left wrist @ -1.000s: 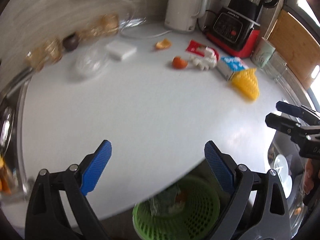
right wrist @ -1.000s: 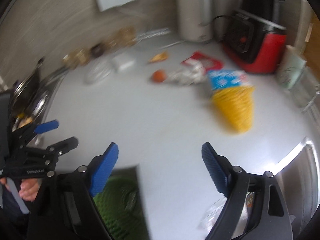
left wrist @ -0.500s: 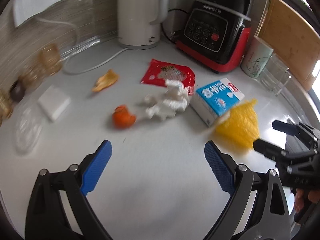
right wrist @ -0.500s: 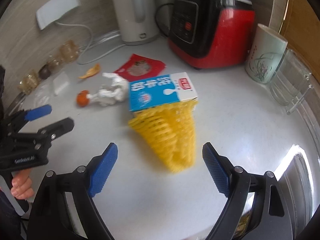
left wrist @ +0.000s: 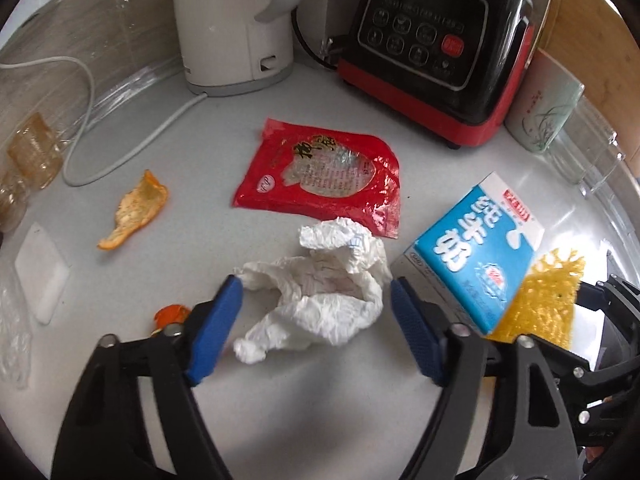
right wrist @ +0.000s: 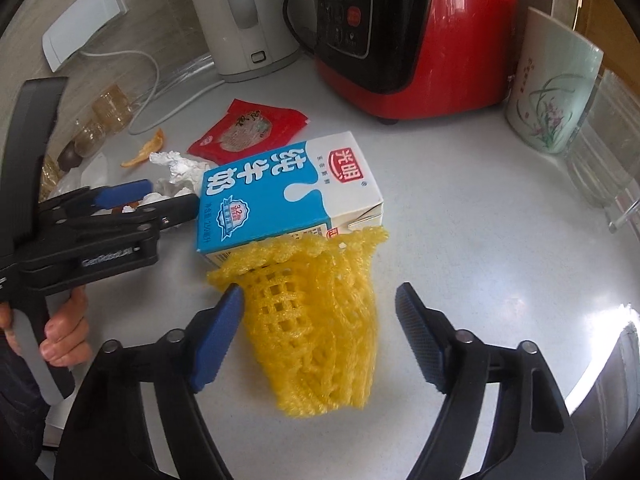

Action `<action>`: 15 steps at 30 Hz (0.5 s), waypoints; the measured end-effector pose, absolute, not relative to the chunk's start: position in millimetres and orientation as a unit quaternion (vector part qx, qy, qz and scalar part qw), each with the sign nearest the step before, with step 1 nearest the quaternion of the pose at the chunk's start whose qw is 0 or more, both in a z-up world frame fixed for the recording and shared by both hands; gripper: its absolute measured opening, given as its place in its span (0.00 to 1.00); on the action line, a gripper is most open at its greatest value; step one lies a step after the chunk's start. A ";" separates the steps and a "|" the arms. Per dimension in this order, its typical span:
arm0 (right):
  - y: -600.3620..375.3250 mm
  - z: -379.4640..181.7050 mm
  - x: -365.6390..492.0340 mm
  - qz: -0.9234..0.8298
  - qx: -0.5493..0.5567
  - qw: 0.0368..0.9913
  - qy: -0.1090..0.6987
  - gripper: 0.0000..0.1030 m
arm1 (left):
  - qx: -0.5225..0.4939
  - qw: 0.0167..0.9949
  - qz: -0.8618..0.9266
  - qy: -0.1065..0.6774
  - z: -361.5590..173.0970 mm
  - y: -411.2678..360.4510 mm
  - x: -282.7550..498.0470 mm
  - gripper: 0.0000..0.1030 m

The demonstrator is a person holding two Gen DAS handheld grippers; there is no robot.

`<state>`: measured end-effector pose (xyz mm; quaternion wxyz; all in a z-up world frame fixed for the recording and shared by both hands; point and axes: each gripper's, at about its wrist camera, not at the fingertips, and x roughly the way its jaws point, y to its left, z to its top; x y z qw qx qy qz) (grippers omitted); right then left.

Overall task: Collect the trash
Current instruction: 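Grasp the white tissue with the left tool while the right tool grasps the yellow foam net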

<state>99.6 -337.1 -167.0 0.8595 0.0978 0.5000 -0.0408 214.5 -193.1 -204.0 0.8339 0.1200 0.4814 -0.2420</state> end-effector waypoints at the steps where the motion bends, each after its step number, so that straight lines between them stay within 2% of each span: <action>1: -336.9 -169.4 100.4 -0.038 0.099 0.858 0.502 0.67 | 0.123 0.833 -0.241 0.483 -206.6 -194.9 215.9 0.61; 3: -336.3 -172.8 101.8 -0.032 0.102 0.856 0.505 0.55 | 0.125 0.829 -0.241 0.489 -210.7 -197.8 218.8 0.52; 5: -336.9 -173.3 100.9 -0.029 0.108 0.857 0.503 0.30 | 0.128 0.826 -0.241 0.493 -213.7 -200.1 220.9 0.44; 6: -337.8 -173.3 100.6 -0.027 0.114 0.856 0.503 0.28 | 0.129 0.826 -0.241 0.493 -213.9 -201.1 221.9 0.38; 8: -339.6 -171.0 97.6 -0.027 0.120 0.858 0.498 0.22 | 0.126 0.825 -0.245 0.493 -212.6 -201.1 223.0 0.32; 9: -339.8 -170.1 96.4 -0.026 0.120 0.859 0.497 0.21 | 0.123 0.825 -0.247 0.492 -211.4 -200.7 223.2 0.23; 15: -339.2 -159.2 88.4 -0.021 0.126 0.863 0.488 0.19 | 0.123 0.835 -0.251 0.474 -194.8 -196.2 213.9 0.21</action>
